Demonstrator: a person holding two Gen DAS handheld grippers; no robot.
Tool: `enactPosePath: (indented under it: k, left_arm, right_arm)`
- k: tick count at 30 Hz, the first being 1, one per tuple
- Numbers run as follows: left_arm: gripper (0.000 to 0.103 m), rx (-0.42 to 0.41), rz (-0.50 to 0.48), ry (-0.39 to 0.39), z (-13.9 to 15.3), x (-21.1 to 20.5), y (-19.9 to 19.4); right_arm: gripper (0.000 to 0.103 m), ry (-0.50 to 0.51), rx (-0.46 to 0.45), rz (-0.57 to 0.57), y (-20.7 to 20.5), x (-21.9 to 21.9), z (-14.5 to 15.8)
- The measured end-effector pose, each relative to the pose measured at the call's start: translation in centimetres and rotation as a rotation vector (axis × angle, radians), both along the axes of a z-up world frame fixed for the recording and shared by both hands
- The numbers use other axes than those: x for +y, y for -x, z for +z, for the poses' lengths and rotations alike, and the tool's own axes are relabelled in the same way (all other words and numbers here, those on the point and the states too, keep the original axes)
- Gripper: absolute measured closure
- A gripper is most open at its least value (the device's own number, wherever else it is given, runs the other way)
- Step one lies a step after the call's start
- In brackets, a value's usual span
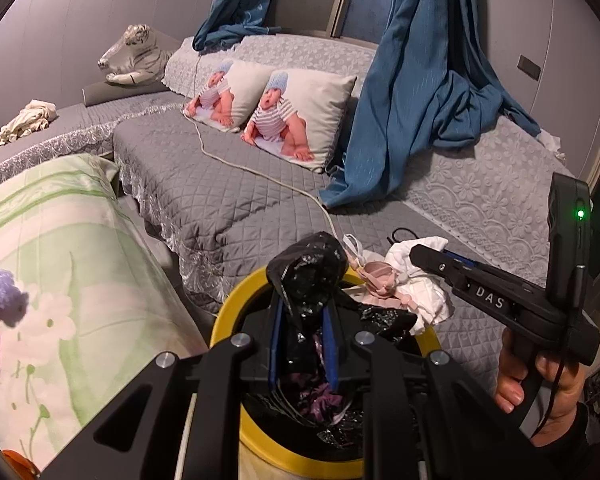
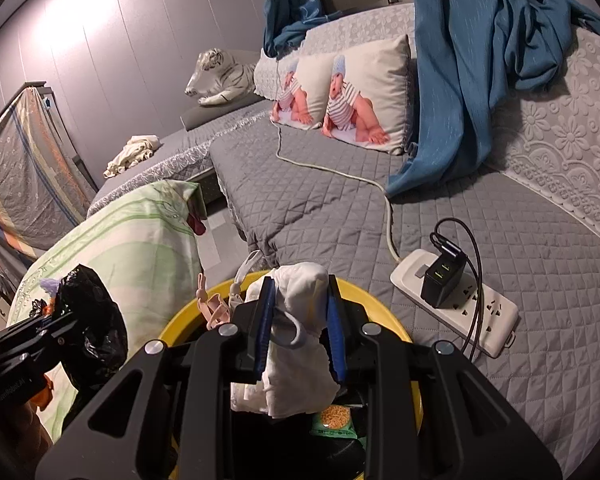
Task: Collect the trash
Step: 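Carry the black bag and white cloth over the yellow-rimmed bin, then open both tools to drop the items into the bin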
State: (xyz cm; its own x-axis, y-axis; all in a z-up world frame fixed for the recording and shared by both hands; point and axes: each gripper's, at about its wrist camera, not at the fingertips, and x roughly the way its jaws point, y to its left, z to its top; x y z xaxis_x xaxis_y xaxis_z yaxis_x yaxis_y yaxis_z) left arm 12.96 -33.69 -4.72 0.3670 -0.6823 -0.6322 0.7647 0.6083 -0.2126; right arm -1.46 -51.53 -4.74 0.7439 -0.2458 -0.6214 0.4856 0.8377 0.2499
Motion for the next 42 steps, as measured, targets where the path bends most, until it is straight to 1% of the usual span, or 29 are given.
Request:
enactPosePath:
  k: [4, 7, 12, 14, 15, 16, 17, 18, 19, 20, 21, 22, 24, 28, 31, 36, 42]
  left_arm:
    - [0.087, 0.008, -0.003, -0.02, -1.1, -0.9, -0.1]
    - [0.087, 0.034, -0.008, -0.037, -2.2, -1.7, -0.4]
    - [0.087, 0.042, -0.018, -0.045, -3.0, -2.4, -0.3]
    - [0.086, 0.044, -0.018, -0.042, -3.0, -2.3, -0.4]
    - [0.077, 0.046, -0.015, -0.039, -3.1, -2.2, -0.4]
    - [0.065, 0.042, -0.013, -0.034, -3.1, -2.0, -0.3]
    - [0.058, 0.035, -0.004, -0.033, -3.0, -1.9, -0.4]
    - [0.044, 0.024, 0.011, -0.029, -2.9, -1.6, -0.4]
    - [0.039, 0.016, 0.024, -0.022, -2.7, -1.4, -0.4]
    - [0.039, 0.017, 0.024, -0.016, -2.5, -1.3, -0.4]
    - [0.039, 0.019, 0.022, -0.012, -2.4, -1.1, -0.5]
    - [0.037, 0.018, 0.026, -0.01, -2.3, -0.9, -0.6]
    - [0.033, 0.01, 0.042, -0.006, -2.0, -0.6, -0.7]
    - [0.033, 0.006, 0.065, 0.015, -1.2, 0.4, -1.2]
    - [0.033, 0.004, 0.093, 0.028, -0.6, 1.5, -1.6]
    - [0.032, -0.027, 0.141, 0.049, 0.9, 3.9, -1.9]
    - [0.027, -0.071, 0.186, 0.078, 2.9, 6.7, -1.8]
  right_arm:
    - [0.08, -0.007, 0.022, -0.005, -0.3, -0.5, -1.1]
    - [0.079, -0.016, 0.042, -0.008, -0.5, -0.9, -2.0]
    - [0.078, -0.001, 0.076, -0.013, -0.9, -1.1, -3.1]
    - [0.076, 0.004, 0.08, -0.013, -1.0, -1.2, -3.3]
    - [0.076, 0.005, 0.081, -0.014, -1.1, -1.2, -3.3]
    - [0.075, 0.002, 0.082, -0.02, -1.1, -1.3, -3.4]
    - [0.074, 0.0, 0.081, -0.026, -1.0, -1.5, -3.4]
    - [0.072, 0.002, 0.084, -0.039, -1.0, -1.7, -3.4]
    - [0.07, 0.004, 0.086, -0.048, -1.0, -1.8, -3.4]
    - [0.069, 0.002, 0.085, -0.055, -0.9, -2.0, -3.3]
    - [0.066, -0.002, 0.082, -0.061, -0.8, -2.1, -3.3]
    - [0.065, -0.002, 0.08, -0.066, -0.6, -2.1, -3.2]
    - [0.065, 0.002, 0.074, -0.075, -0.3, -2.2, -3.0]
    - [0.065, -0.002, 0.061, -0.078, 0.0, -2.3, -2.5]
    - [0.065, 0.005, 0.041, -0.067, 0.1, -1.8, -2.0]
    - [0.065, 0.021, 0.008, -0.036, -0.1, -0.5, -0.7]
    - [0.063, 0.046, -0.025, 0.011, -0.7, 1.5, 1.0]
